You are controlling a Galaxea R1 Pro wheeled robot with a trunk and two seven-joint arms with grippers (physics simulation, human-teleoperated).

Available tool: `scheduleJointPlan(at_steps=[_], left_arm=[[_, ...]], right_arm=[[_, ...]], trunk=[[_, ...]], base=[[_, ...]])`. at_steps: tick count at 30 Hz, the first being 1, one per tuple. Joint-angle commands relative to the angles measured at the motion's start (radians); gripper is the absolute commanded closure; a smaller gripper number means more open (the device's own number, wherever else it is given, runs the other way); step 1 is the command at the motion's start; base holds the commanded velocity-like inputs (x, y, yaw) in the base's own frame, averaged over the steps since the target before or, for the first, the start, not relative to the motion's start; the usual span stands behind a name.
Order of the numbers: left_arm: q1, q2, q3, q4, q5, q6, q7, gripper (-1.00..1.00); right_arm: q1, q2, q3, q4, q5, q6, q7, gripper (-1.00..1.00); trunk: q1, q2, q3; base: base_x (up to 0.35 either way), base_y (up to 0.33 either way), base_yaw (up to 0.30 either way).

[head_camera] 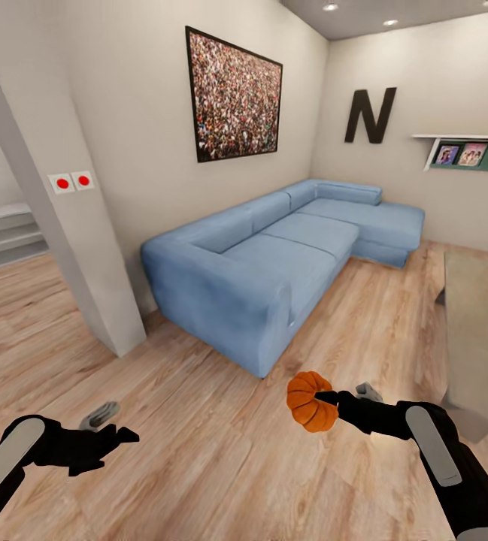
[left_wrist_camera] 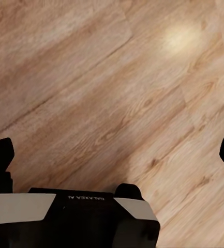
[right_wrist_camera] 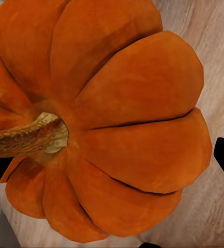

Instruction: Place each of the two pumpkins and all three candles from the living room inside a cabinet in the living room (use any cabinet), then make sure every cabinet is closed, and position the cauldron so it is next to a table in the living room.

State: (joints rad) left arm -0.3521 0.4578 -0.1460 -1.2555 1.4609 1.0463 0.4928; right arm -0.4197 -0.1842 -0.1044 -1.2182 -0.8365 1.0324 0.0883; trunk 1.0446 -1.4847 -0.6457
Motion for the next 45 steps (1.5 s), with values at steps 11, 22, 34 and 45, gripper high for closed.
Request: scheduleJointPlan(at_steps=[11, 22, 34, 45], left_arm=[[-0.001, 0.001, -0.003, -0.001, 0.01, 0.0, 0.01, -1.0], [-0.001, 0.001, -0.003, -0.001, 0.01, 0.0, 0.01, -1.0], [-0.001, 0.001, -0.003, -0.001, 0.01, 0.0, 0.01, -1.0], [-0.001, 0.001, -0.003, -0.001, 0.01, 0.0, 0.01, -1.0]], right_arm=[[-0.001, 0.0, -0.001, 0.0, 0.008, 0.0, 0.014, 1.0], [-0.001, 0.0, -0.003, 0.002, 0.005, 0.0, 0.014, 1.0], [-0.001, 0.0, -0.003, 0.002, 0.005, -0.002, 0.014, 1.0], [-0.001, 0.0, -0.003, 0.002, 0.005, -0.002, 0.014, 1.0]], trunk=[[-0.043, 0.077, 0.041], [-0.085, 0.154, 0.089], [-0.123, 0.224, 0.134], [-0.123, 0.224, 0.147]], base=[[-0.1, 0.0, -0.112], [0.0, 0.0, -0.208], [0.0, 0.0, -0.217], [0.0, 0.0, -0.218]])
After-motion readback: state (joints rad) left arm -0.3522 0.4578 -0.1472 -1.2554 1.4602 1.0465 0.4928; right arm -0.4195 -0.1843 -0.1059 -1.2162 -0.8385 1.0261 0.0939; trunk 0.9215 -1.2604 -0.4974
